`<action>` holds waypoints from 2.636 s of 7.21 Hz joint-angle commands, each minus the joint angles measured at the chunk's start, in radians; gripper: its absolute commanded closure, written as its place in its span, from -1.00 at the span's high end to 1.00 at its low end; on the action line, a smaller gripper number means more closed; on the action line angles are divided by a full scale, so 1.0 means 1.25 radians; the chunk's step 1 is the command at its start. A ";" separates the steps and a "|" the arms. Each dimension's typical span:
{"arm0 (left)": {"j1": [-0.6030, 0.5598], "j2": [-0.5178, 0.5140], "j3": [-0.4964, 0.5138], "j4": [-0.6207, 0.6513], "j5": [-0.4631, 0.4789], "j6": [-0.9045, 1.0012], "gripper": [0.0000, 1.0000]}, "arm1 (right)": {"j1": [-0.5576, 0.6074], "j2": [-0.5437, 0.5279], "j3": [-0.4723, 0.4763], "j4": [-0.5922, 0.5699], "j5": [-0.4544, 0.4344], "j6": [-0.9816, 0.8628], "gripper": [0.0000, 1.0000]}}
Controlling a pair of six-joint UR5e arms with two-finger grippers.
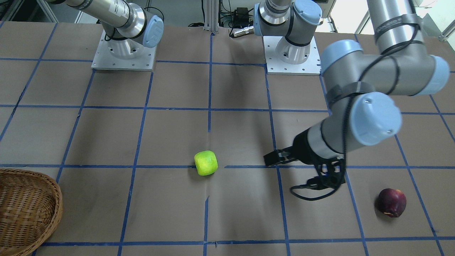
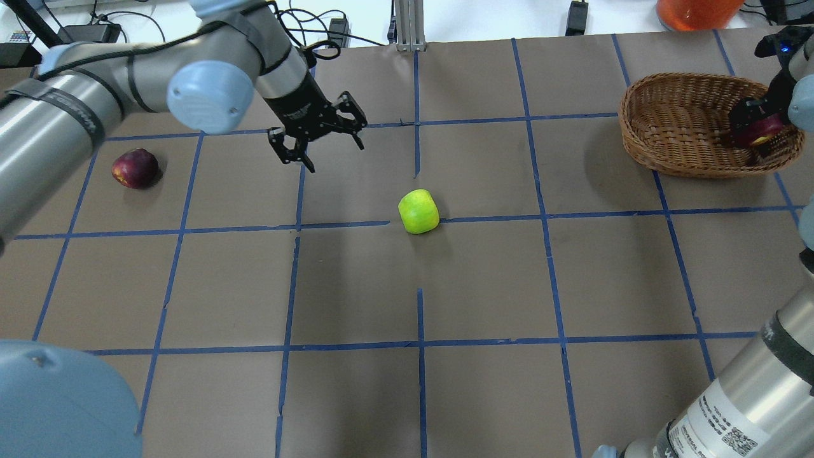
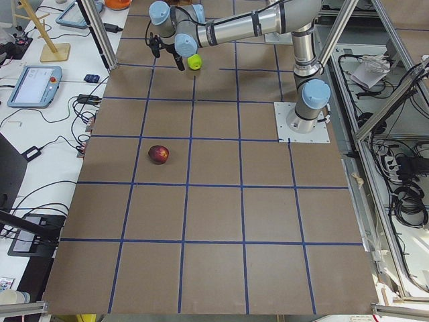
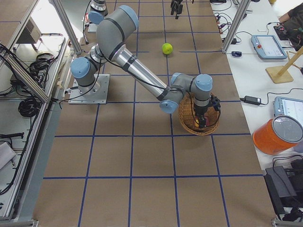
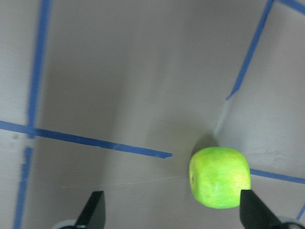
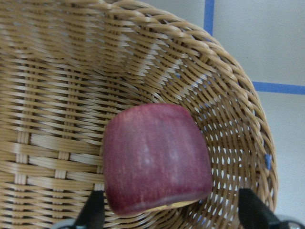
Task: Put all apples into basket
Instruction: 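Move the left gripper toward the dark red apple while the right withdraws from the basket, then grasp the green apple with the right gripper while the left grasps the dark red apple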
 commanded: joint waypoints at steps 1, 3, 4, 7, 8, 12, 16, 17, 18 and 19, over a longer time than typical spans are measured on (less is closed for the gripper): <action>0.120 -0.034 0.037 -0.040 0.139 0.263 1.00 | 0.087 -0.119 -0.011 0.200 0.026 0.037 1.00; 0.193 -0.067 0.027 0.088 0.278 0.563 1.00 | 0.265 -0.200 -0.008 0.342 0.039 0.188 1.00; 0.230 -0.094 0.030 0.129 0.279 0.691 1.00 | 0.359 -0.202 -0.003 0.350 0.046 0.257 1.00; 0.312 -0.180 0.027 0.298 0.284 1.001 1.00 | 0.610 -0.189 0.008 0.360 0.051 0.428 1.00; 0.316 -0.196 0.030 0.298 0.281 1.009 1.00 | 0.670 -0.172 0.013 0.353 0.051 0.447 1.00; 0.317 -0.238 0.022 0.298 0.240 0.973 1.00 | 0.707 -0.077 0.036 0.318 0.133 0.526 1.00; 0.317 -0.233 0.028 0.287 0.247 0.968 -0.33 | 0.707 -0.027 0.034 0.270 0.130 0.520 1.00; 0.299 -0.218 0.032 0.209 0.246 0.906 -0.36 | 0.707 -0.022 0.038 0.241 0.132 0.521 1.00; 0.291 -0.193 0.027 0.121 0.233 0.800 -0.36 | 0.707 0.001 0.037 0.234 0.129 0.529 1.00; 0.266 -0.165 0.010 0.051 0.134 0.702 -0.35 | 0.706 0.008 0.039 0.226 0.125 0.519 1.00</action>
